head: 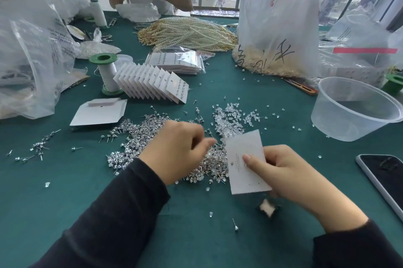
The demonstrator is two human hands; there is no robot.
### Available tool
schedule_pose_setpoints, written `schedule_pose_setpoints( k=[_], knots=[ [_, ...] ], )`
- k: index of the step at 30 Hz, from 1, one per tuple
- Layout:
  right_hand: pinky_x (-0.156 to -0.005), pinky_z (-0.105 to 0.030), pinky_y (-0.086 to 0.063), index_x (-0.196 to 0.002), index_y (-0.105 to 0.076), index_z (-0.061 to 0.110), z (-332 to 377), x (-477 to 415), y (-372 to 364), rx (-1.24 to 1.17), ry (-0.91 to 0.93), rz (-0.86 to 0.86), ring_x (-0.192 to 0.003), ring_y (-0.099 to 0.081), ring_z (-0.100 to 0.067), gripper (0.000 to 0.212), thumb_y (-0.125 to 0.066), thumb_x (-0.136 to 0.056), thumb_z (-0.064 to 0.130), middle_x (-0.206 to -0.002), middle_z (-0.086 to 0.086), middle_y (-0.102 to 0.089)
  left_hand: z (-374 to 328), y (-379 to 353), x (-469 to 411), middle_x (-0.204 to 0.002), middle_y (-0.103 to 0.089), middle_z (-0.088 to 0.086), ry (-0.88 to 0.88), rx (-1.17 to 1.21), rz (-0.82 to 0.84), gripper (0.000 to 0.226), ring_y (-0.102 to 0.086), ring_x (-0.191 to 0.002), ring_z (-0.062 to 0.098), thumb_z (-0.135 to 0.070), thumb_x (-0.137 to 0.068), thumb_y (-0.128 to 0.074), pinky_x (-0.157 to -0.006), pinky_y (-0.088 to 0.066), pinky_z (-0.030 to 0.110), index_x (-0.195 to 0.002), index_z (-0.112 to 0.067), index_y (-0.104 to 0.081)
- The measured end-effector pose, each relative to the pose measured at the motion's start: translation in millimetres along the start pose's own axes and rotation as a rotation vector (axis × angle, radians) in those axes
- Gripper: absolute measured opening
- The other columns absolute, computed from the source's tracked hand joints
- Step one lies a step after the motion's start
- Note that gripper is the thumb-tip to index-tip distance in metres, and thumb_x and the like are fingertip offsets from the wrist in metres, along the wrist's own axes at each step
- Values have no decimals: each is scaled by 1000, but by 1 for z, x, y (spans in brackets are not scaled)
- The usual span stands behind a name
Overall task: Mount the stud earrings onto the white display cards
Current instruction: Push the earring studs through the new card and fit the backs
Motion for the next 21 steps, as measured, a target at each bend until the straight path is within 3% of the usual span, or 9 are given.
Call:
schedule_pose_setpoints(
  k=[2, 4, 7, 10, 13, 18, 21],
  knots=[
    [-40, -21, -32, -79, -62, -1, 2, 0, 7, -124, 12, -64, -44, -38, -12, 34, -56, -89, 31, -58, -3, -48, 13, 13, -2, -65, -55, -7, 87, -66, -116, 10, -47, -59, 7, -29, -84, -62, -62, -34, 15, -84, -19, -64],
    [-38, -18, -35, -85, -69, 12, 5, 0, 11, -282, 28, -105, -40, -43, -11, 17, -59, -87, 26, -58, 0, -59, 22, 8, -4, -96, -59, -2, 132, -162, -42, 35, -50, -91, 13, -31, -84, -61, -85, -35, 21, -117, -21, -59],
    [-37, -20, -40, -92, -68, 18, 9, 1, 12, -452, 70, -124, -38, -50, -15, 12, -57, -89, 15, -59, -3, -64, 21, -6, -3, -113, -53, -4, 117, -211, 156, 45, -42, -110, 15, -48, -81, -58, -101, -32, 37, -120, -27, -58],
    [-40, -21, -47, -89, -68, 11, 9, 2, 15, -539, 65, -190, -42, -56, -16, 12, -56, -89, 7, -60, -6, -66, 18, -18, -1, -109, -53, -7, 105, -249, 257, 35, -41, -108, 14, -53, -80, -56, -100, -32, 37, -108, -31, -64],
    [-40, -20, -46, -88, -67, 7, 6, 3, 18, -618, 40, -240, -41, -56, -16, 12, -56, -89, 6, -58, -8, -65, 17, -15, -3, -99, -55, -6, 98, -175, 199, 17, -45, -102, 14, -41, -82, -61, -95, -32, 29, -91, -27, -67],
    [-45, -23, -50, -87, -70, 8, 1, 3, 19, -683, 14, -249, -53, -62, -20, 13, -57, -87, 6, -72, -14, -70, 19, -8, -5, -78, -58, -10, 100, -61, 106, 8, -47, -75, 6, -30, -79, -68, -70, -30, 17, -79, -22, -71],
    [-51, -26, -54, -81, -74, 9, 1, 2, 13, -761, -14, -196, -65, -68, -21, 16, -58, -84, 7, -84, -11, -74, 21, 4, -5, -63, -61, -15, 155, 128, 1, 4, -53, -57, -2, -26, -76, -71, -56, -33, 4, -73, -23, -73]
  ],
)
Point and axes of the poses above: each hand's wrist, its own x-axis away from the middle knuckle, its own y-axis out of the back of the hand, z = x × y, the point moved 7 cm from there along -x, towards the middle knuckle
